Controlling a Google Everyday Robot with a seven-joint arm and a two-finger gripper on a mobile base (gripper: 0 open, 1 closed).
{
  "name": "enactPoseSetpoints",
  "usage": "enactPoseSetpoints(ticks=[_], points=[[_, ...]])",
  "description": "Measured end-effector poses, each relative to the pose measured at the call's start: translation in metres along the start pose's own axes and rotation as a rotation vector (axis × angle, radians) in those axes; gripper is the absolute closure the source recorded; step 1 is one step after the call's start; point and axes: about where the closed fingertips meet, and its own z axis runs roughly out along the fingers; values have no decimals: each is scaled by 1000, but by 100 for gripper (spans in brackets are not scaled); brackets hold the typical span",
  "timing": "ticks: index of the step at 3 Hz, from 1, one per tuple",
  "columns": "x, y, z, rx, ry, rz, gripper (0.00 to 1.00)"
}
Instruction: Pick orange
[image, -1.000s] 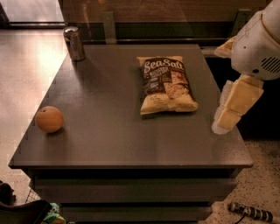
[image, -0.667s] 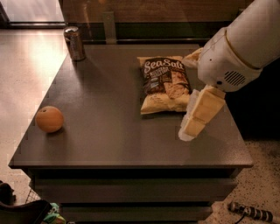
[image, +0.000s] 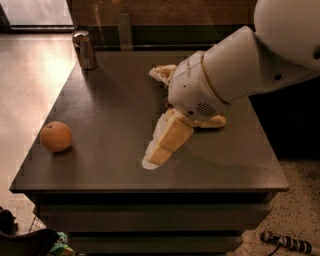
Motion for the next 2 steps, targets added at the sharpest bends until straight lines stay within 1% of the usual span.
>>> enactPoseSetpoints(ticks=[1,2], points=[[0,0,0,0,0,0,0],[-6,-18,29,40,13,-10,0]])
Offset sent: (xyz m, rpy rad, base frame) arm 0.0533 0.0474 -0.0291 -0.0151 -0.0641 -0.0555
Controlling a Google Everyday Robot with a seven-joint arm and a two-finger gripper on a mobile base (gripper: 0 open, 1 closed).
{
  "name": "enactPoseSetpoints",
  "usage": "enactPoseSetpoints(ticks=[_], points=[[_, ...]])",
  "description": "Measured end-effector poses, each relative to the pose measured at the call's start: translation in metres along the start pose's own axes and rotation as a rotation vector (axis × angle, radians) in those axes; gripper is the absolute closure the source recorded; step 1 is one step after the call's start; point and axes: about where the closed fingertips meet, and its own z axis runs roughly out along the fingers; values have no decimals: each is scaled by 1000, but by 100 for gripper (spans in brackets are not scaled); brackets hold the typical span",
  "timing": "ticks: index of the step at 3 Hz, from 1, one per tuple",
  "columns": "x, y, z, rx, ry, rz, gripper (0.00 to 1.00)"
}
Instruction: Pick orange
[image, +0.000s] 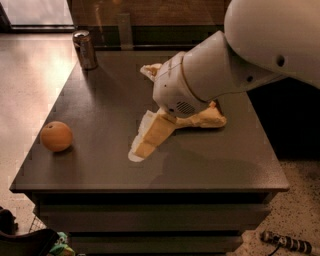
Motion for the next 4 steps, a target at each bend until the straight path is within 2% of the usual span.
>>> enactPoseSetpoints(ticks=[1,2,4], points=[[-19,-21,49,2,-59,-7,0],[-28,-29,104,-29,-176,24,0],[-42,-14,163,-107,-364,98,0]])
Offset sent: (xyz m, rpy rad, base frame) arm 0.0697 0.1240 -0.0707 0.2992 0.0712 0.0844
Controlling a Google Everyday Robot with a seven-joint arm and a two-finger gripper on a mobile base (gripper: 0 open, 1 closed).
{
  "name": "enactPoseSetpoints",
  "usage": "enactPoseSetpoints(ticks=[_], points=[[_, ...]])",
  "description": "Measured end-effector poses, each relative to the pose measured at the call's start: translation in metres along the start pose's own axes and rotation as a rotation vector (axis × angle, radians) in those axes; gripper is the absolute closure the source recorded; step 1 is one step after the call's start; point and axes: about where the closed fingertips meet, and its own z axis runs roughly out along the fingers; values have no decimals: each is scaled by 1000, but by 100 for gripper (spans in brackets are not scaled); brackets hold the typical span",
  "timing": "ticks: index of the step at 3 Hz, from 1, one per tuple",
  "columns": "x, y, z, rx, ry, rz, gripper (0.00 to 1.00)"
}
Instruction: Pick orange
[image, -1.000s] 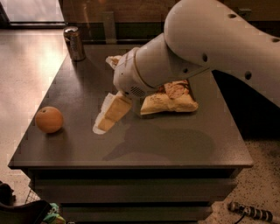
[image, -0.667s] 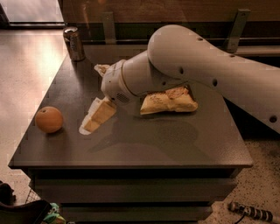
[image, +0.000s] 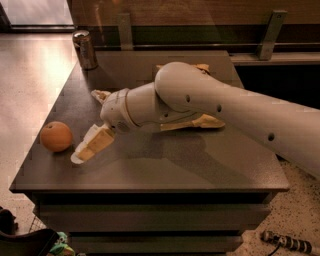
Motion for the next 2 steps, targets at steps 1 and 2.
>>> enactPoseSetpoints(ticks=[1,2], points=[[-8,2,26,-49,-58,6,0],[-11,10,52,-110,-96,13,0]])
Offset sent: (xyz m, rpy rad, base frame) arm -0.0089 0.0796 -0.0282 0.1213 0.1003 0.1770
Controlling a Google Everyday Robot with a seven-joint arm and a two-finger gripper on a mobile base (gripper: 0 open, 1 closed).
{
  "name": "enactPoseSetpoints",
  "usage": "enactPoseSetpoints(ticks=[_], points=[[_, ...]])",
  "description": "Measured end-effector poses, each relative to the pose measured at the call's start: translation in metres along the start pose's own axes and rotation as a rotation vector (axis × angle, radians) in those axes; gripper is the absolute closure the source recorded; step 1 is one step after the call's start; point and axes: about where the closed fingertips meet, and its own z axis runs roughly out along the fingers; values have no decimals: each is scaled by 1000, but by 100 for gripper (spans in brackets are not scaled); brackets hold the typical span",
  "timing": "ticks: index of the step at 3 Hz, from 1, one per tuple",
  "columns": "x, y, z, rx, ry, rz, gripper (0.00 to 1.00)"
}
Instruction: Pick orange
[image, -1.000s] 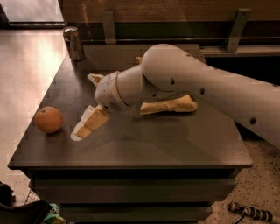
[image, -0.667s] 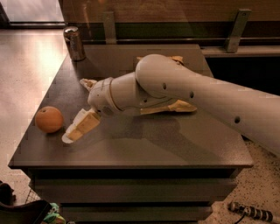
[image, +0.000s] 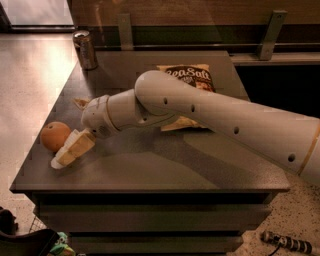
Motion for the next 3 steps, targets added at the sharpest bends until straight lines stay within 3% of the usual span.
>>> enactPoseSetpoints(ticks=[1,2,3], points=[[2,6,19,-61,-24,-3,13],[2,8,23,-74,-27,-4,37],[1,10,25,-78,-28,-6,68]])
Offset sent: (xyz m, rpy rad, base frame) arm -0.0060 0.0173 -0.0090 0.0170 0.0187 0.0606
